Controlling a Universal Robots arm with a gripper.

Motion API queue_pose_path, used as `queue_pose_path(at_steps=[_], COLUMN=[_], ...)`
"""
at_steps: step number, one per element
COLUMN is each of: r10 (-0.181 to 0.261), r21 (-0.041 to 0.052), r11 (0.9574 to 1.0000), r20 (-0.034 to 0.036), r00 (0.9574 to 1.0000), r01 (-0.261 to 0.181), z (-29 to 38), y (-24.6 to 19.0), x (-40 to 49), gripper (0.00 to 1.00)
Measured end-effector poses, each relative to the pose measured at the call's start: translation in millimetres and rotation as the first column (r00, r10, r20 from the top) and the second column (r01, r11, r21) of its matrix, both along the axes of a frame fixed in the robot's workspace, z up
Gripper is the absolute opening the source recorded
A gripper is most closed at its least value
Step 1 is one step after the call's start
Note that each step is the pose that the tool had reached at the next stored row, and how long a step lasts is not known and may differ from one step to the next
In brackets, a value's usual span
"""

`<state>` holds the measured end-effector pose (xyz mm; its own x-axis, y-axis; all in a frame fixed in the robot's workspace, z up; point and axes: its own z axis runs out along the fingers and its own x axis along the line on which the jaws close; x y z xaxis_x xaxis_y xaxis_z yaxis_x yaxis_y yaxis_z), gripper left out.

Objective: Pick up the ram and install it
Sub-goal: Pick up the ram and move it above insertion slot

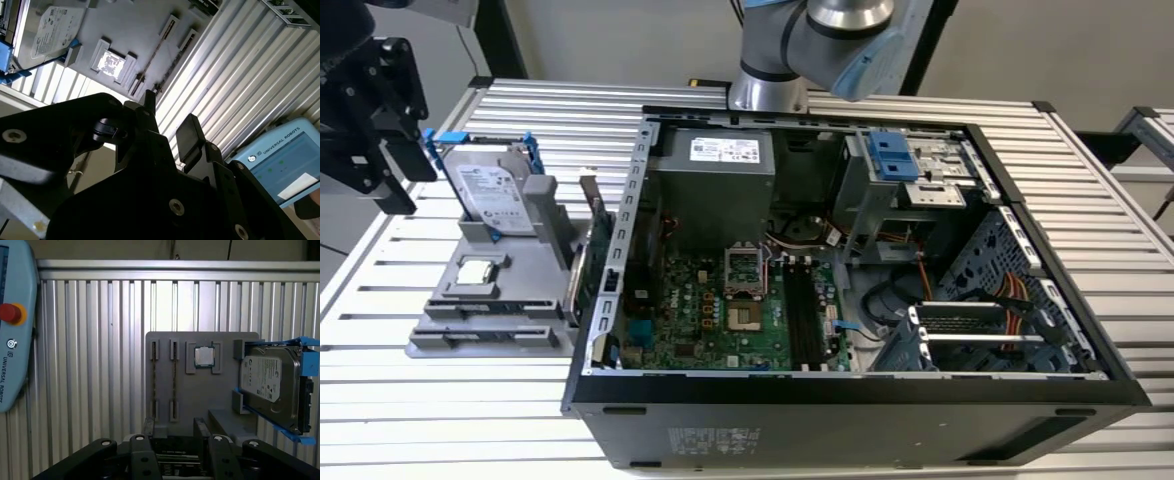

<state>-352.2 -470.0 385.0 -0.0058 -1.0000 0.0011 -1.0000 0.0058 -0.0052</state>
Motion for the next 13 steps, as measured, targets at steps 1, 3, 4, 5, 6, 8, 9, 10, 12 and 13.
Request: queue_pose_path(at_steps=[1, 3, 4, 5, 6, 8, 9, 10, 12, 13], r10=[0.0, 0.0, 0.0, 0.0, 0.0, 0.0, 0.0, 0.0, 0.0, 0.0], r21=[0.0001, 0.0001, 0.0001, 0.0001, 0.0001, 0.0, 0.0001, 0.0001, 0.0, 0.0], r11=[1.0, 1.0, 1.0, 1.0, 1.0, 1.0, 1.0, 1.0, 1.0, 1.0], r20=[0.0001, 0.0002, 0.0002, 0.0002, 0.0001, 0.0001, 0.0001, 0.0002, 0.0001, 0.0001], r00=[1.0, 1.0, 1.0, 1.0, 1.0, 1.0, 1.0, 1.0, 1.0, 1.0], r01=[0.0, 0.0, 0.0, 0.0, 0.0, 0.0, 0.0, 0.0, 0.0, 0.0], z=[-0.1, -0.2, -0.4, -0.7, -0.9, -1.4, -1.7, -2.1, -2.8, -3.2], y=[0.0, 0.0, 0.0, 0.0, 0.0, 0.0, 0.0, 0.0, 0.0, 0.0], x=[0.0, 0.0, 0.0, 0.0, 0.0, 0.0, 0.0, 0.0, 0.0, 0.0], gripper=[1.0, 1.0, 1.0, 1.0, 1.0, 1.0, 1.0, 1.0, 1.0, 1.0])
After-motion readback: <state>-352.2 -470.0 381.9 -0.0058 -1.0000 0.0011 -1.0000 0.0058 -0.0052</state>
